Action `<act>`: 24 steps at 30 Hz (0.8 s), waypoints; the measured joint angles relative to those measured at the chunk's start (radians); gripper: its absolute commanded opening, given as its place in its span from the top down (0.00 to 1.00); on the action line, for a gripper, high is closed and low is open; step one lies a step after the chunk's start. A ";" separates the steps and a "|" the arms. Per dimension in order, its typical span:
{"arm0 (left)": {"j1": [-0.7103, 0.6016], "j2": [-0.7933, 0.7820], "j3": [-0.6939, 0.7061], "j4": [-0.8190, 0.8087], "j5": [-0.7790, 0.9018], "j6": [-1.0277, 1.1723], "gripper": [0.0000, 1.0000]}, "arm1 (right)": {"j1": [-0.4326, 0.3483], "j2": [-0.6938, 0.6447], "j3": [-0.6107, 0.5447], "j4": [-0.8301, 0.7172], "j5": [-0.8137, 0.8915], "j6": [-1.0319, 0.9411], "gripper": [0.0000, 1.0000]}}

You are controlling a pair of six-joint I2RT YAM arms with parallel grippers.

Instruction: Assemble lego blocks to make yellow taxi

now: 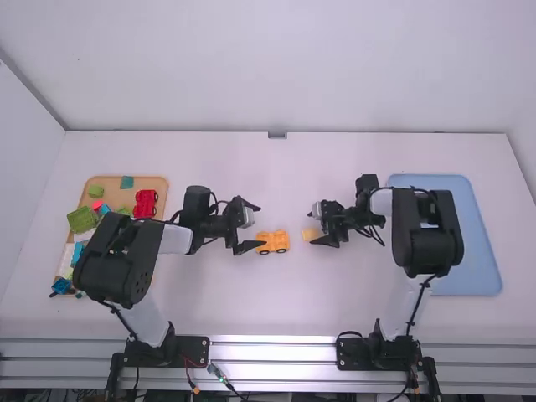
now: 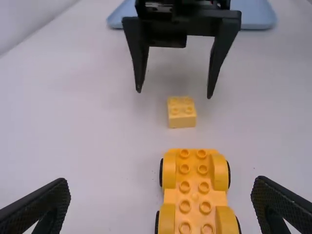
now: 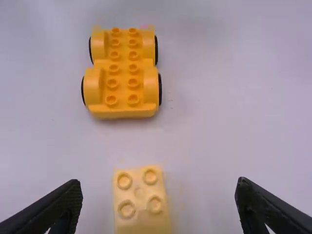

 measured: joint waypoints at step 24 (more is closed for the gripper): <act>0.000 0.000 0.000 -0.026 0.039 -0.026 0.01 | -0.005 0.021 -0.137 0.277 -0.002 0.180 0.39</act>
